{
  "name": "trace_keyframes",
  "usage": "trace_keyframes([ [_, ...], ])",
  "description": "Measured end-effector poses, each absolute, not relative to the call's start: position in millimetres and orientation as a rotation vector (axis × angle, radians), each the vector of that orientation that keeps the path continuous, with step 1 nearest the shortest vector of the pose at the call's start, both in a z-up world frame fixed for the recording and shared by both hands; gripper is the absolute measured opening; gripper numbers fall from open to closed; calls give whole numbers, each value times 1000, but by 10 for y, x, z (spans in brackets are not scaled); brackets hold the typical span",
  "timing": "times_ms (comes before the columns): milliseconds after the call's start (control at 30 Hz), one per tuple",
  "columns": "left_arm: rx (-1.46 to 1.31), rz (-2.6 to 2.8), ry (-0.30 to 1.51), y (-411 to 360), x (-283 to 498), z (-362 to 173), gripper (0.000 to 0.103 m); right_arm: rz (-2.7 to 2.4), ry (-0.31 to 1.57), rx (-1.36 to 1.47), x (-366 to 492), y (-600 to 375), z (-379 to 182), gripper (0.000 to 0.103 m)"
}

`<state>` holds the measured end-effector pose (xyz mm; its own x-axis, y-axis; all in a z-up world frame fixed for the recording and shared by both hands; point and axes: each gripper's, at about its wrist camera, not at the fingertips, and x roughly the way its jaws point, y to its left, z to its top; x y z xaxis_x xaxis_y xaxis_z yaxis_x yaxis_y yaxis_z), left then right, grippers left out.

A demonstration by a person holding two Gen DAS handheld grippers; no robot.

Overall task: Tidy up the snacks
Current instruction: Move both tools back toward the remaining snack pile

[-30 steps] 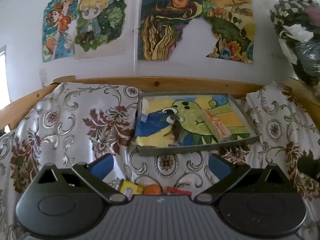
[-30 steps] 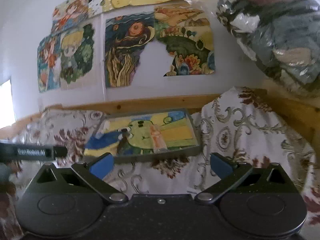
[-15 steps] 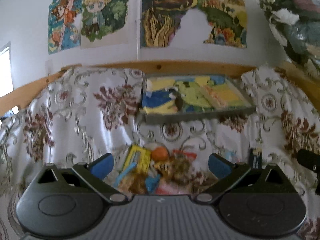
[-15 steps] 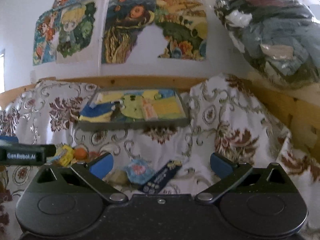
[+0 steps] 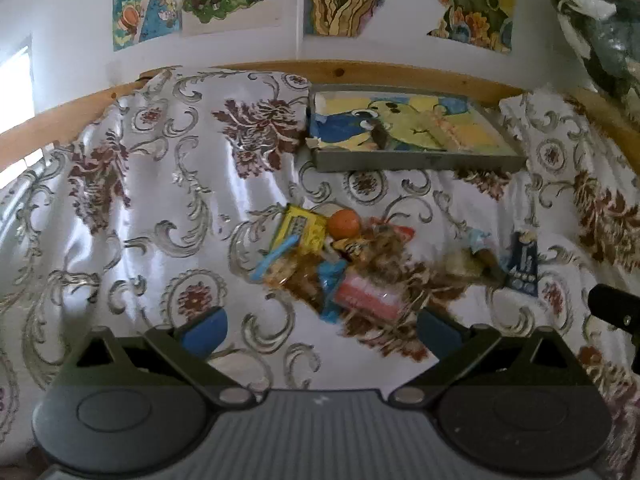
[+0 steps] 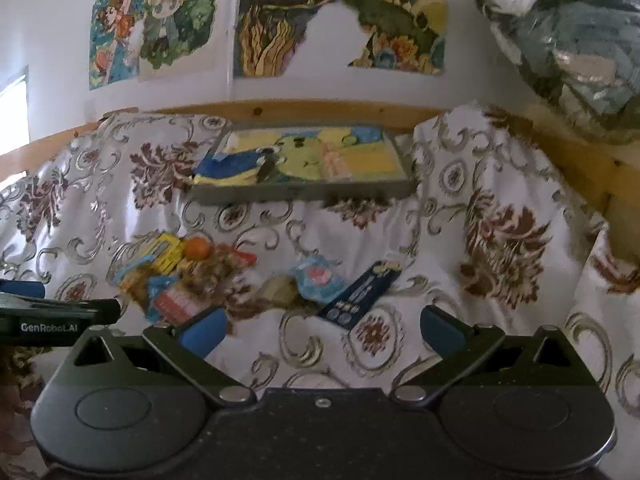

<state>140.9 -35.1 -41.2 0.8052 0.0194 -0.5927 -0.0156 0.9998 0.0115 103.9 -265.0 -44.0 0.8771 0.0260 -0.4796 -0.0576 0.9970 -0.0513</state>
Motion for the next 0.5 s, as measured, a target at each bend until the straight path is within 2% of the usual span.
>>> trace_keyframes([
  [500, 36, 39, 597, -345, 1302, -324, 103, 69, 525, -85, 1001, -2595, -484, 102],
])
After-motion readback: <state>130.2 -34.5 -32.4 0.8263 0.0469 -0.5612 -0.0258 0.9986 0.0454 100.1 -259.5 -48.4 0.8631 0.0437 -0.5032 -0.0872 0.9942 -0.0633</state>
